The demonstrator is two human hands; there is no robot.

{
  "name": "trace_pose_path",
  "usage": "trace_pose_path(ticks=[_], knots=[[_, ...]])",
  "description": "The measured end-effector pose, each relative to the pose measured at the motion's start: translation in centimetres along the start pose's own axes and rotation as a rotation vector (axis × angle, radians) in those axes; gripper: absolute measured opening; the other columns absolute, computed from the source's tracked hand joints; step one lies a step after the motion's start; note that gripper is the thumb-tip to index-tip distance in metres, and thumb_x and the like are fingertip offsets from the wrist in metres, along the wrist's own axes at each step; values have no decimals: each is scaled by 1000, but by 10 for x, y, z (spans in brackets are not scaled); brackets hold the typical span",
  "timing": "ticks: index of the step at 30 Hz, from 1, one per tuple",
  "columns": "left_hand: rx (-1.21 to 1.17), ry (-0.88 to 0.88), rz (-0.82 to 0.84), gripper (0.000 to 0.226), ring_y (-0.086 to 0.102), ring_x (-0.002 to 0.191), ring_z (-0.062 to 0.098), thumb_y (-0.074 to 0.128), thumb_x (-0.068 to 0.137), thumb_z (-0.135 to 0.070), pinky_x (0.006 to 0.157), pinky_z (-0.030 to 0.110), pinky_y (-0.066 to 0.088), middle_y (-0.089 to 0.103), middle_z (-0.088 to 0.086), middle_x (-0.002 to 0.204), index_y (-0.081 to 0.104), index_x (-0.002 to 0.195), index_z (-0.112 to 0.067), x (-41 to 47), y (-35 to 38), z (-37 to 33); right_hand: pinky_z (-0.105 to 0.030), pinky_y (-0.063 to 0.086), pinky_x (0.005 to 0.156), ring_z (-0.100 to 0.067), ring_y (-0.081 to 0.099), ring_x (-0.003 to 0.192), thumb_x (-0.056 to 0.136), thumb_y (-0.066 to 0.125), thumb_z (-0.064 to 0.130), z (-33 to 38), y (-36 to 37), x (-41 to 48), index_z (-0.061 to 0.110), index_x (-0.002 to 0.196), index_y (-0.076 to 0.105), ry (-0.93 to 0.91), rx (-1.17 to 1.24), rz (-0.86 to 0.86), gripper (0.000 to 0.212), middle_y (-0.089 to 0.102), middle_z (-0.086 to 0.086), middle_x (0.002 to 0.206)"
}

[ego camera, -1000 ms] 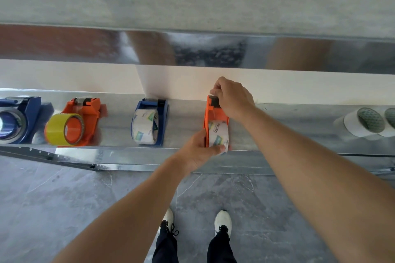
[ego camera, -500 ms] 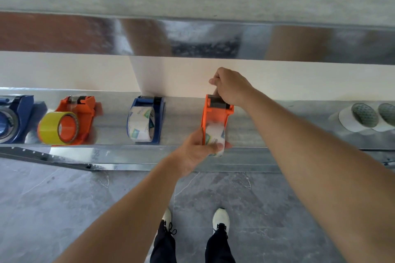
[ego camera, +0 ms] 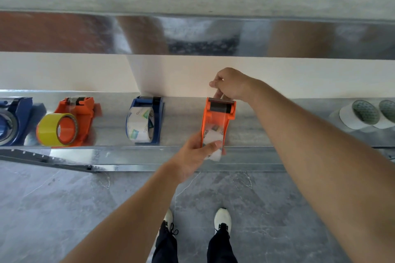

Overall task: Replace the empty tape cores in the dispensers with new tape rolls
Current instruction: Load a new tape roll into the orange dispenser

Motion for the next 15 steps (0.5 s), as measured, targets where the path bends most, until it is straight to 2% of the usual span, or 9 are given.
trace_pose_path(ticks=[4, 5, 7, 9, 11, 15], knots=[[-65, -6, -11, 37, 76, 88, 10, 65, 101, -5, 80, 17, 55, 76, 4, 101, 61, 138, -10, 0, -7, 5, -27, 54, 62, -13, 64, 62, 100, 69, 22, -35, 14, 4, 12, 90, 68, 168, 260, 194, 14, 72, 0, 74], [-95, -10, -26, 36, 76, 90, 13, 71, 98, -9, 82, 21, 55, 77, 5, 101, 64, 133, -6, 0, -11, 6, -26, 53, 59, -12, 64, 59, 100, 68, 17, -47, 24, 5, 12, 85, 67, 220, 326, 265, 15, 70, -1, 69], [-163, -15, -50, 50, 75, 95, 17, 80, 85, -22, 90, 28, 53, 78, 8, 106, 68, 128, 0, 2, -19, 8, -23, 49, 54, -12, 59, 56, 102, 56, 8, -71, 49, 3, 14, 80, 62, 327, 437, 405, 23, 65, -3, 66], [-195, -20, -46, 56, 73, 98, 20, 81, 80, -27, 95, 34, 51, 77, 10, 109, 69, 127, 1, 2, -23, 7, -23, 46, 55, -14, 58, 66, 101, 50, 6, -87, 68, 2, 15, 84, 60, 399, 574, 495, 22, 66, -6, 77], [-207, -13, -23, 44, 71, 99, 23, 75, 88, -23, 98, 39, 49, 76, 11, 107, 70, 125, -1, 3, -25, 8, -24, 47, 60, -17, 59, 75, 98, 53, 2, -90, 78, 3, 17, 95, 63, 394, 704, 513, 18, 67, -9, 89], [-254, -34, -47, 35, 73, 102, 23, 74, 91, -22, 96, 36, 56, 77, 12, 113, 72, 122, -5, 5, -26, 4, -28, 46, 75, -18, 61, 75, 100, 58, -1, -85, 75, 10, 14, 109, 73, 265, 882, 356, 23, 69, -10, 86]])
Point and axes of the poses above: each hand's wrist, its own x-axis towards the middle knuckle, its own y-axis out of the palm, z = x × y, the point moved 9 cm from there along x, towards the middle knuckle
